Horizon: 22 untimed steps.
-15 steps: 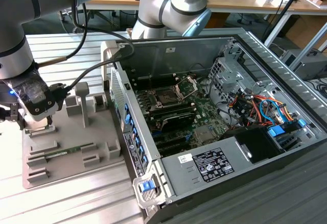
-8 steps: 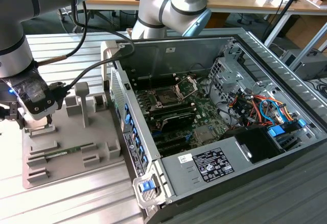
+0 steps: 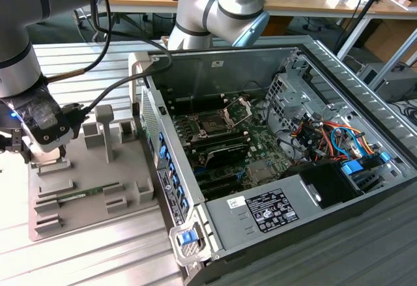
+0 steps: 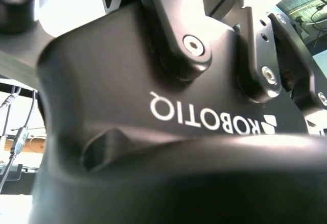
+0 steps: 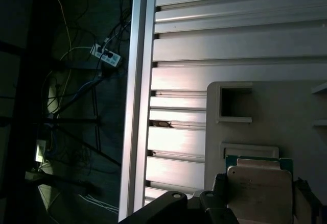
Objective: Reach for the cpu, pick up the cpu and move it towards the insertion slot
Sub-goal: 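Pick up the cpu and move it towards the insertion slot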
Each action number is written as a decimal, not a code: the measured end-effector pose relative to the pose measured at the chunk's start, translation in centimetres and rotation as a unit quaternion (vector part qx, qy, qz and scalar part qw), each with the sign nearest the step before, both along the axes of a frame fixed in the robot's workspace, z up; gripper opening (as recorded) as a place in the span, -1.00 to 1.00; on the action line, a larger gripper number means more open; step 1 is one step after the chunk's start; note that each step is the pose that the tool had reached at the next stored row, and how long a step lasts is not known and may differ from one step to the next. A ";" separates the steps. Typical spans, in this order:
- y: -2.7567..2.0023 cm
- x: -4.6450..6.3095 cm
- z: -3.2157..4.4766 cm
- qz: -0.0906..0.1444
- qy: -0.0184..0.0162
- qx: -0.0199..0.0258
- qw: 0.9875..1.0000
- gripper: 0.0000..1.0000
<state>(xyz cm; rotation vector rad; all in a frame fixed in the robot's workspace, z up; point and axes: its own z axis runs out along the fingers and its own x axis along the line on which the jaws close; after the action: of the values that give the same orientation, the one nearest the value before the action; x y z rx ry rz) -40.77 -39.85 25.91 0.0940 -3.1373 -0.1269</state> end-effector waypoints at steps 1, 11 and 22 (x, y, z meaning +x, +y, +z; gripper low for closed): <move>0.00 0.0 0.03 0.000 0.000 0.000 1.000 0.10; 0.00 0.0 0.42 0.000 0.000 0.004 1.000 0.10; 0.00 0.0 0.82 0.000 0.000 0.008 1.000 0.10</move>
<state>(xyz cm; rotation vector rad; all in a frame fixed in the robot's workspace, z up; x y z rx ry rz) -40.77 -39.85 26.73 0.0939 -3.1366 -0.1521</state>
